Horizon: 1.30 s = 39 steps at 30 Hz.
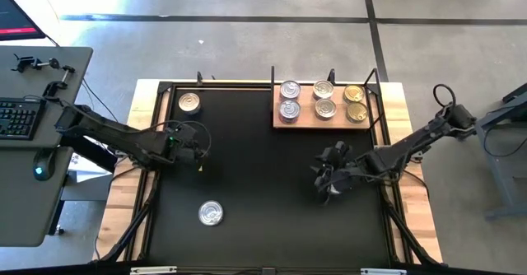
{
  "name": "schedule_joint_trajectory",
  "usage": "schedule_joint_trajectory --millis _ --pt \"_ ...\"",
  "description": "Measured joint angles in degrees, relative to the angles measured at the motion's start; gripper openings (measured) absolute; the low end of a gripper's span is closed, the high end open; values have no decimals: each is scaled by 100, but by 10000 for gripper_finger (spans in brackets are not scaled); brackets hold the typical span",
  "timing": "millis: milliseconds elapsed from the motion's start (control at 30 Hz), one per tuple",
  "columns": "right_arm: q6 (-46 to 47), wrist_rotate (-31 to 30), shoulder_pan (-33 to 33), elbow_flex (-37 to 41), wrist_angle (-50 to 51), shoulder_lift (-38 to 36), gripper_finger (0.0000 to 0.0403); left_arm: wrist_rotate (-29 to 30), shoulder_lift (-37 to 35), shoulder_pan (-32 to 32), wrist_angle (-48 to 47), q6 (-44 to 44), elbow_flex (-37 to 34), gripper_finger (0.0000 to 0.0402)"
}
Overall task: Stack canned seafood by type on shelf
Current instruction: Stack the blue-pink tuna can on top of the other blue-pink tuna can on the shelf
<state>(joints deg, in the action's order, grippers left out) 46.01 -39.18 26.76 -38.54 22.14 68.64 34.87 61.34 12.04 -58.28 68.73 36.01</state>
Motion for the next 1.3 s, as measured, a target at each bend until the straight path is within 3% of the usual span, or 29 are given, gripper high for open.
schedule_joint_trajectory --millis 200,400,600,733,867,1167,1300 --pt "-1 -101 382 0 -23 0 183 -340 33 -344 449 318 -689 0" --pt "1 -422 495 0 -27 0 183 -470 25 -374 2053 -299 -990 0" --pt "1 -439 485 0 -25 0 183 -955 40 23 5453 -3119 -995 0" --pt "28 -445 485 0 -25 0 183 -1212 40 343 6826 -5033 -997 0" --pt "29 -642 490 0 -25 2 183 -1216 39 620 6891 -5943 -997 12" --pt "49 -716 574 1 -339 657 183 -1209 91 992 5691 -5448 -1000 125" --pt "15 -706 603 2 -1079 1274 183 -1248 386 1200 5539 -5808 -999 164"
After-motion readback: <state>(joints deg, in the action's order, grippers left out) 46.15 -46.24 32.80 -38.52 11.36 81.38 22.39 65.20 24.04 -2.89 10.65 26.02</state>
